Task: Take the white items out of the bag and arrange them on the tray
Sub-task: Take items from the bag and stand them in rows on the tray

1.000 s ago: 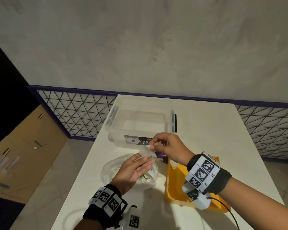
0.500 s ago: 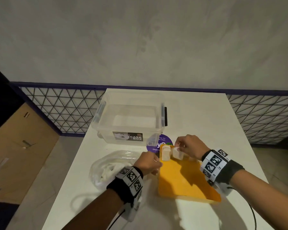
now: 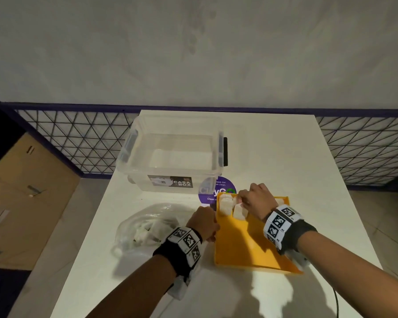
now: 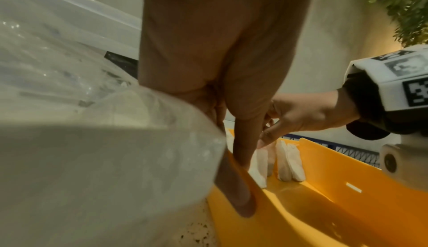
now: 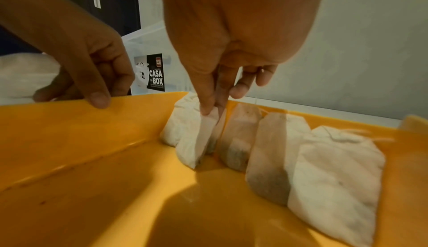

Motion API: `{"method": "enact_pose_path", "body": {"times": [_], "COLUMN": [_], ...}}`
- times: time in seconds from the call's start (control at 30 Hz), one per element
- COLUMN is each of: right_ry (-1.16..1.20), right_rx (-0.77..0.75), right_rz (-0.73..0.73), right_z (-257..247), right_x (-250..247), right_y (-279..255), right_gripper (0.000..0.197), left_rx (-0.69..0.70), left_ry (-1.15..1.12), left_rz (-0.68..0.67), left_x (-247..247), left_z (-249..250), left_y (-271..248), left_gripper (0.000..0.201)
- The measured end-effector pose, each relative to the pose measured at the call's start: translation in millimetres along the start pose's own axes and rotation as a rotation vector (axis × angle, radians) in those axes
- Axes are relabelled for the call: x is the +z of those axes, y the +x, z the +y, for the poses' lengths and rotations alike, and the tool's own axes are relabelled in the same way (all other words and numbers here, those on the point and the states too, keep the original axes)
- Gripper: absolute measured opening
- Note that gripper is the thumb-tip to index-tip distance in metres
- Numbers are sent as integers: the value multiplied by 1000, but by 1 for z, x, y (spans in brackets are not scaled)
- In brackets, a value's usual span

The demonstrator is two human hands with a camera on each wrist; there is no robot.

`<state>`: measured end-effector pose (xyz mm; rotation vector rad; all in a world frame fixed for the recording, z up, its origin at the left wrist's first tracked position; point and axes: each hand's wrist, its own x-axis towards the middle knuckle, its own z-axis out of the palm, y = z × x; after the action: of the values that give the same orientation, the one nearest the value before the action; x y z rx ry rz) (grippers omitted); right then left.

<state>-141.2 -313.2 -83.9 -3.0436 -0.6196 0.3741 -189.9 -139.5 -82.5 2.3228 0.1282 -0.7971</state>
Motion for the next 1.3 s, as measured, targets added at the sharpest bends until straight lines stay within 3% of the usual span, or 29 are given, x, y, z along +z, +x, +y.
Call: {"method": "enact_pose_path", "body": {"times": [0.6,0.73,0.87,0.97,1.0,1.07,1.13,1.23,1.3], "right_ry": [-35,-30,77,239,282,357,352,281,294], "right_rx": [-92,-60,-145,-270,-311,-363,-338,-239,-210], "right_rz": [98,201,350,265,224,152,53,-80,-113], "right_z": [-6,-7,-30,-63,-76,-100,-122,-145,-155], "right_x": [4,-3,-19,-29,-29,-26,-19,-8,-3], "right_y": [2,0,-10,-17,-18,-17,-13,-5,0], "right_gripper": [26,18,13,25,23,16,21,30,36], "left_rx": [49,87,184,92,63,11,-61,-162,-222], "left_ry": [117,105,-186,-388,-319,45,337,423,413], "left_rz": [13,58,161,212,205,151,84,19,10], "left_x": [3,-11,-44,-81,-91,-100,-93,-68,-57], "left_z": [-6,5,1,-36,-52,-83,-104,-120,-117], "left_y": [6,-12,-47,-61,-61,-54,-44,-31,-29], "left_gripper": [24,28,18,15,15,18,34,74,89]}}
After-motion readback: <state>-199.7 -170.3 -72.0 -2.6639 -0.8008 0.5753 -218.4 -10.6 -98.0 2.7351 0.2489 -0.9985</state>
